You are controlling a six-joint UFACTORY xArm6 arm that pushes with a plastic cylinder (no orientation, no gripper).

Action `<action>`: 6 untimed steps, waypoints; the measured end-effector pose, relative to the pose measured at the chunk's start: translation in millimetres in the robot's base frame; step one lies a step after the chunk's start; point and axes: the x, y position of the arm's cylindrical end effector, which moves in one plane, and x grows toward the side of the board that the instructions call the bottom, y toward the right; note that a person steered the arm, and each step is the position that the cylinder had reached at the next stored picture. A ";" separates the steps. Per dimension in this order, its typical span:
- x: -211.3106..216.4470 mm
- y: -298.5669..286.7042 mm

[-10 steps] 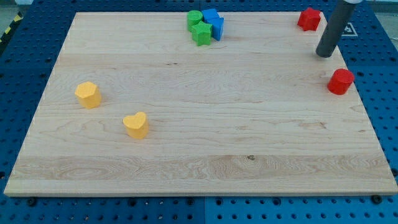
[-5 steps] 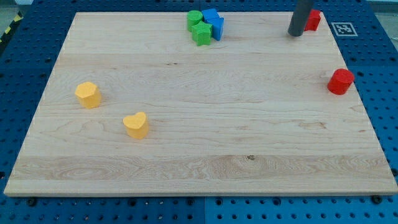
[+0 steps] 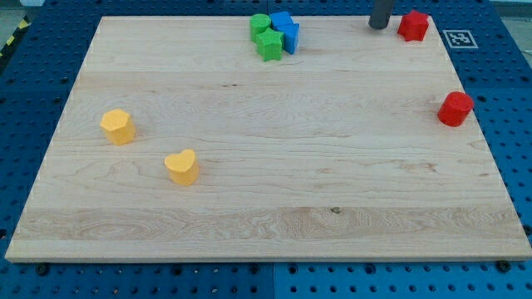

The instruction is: Push the red star closer to the red circle

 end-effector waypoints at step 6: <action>19.7 80.3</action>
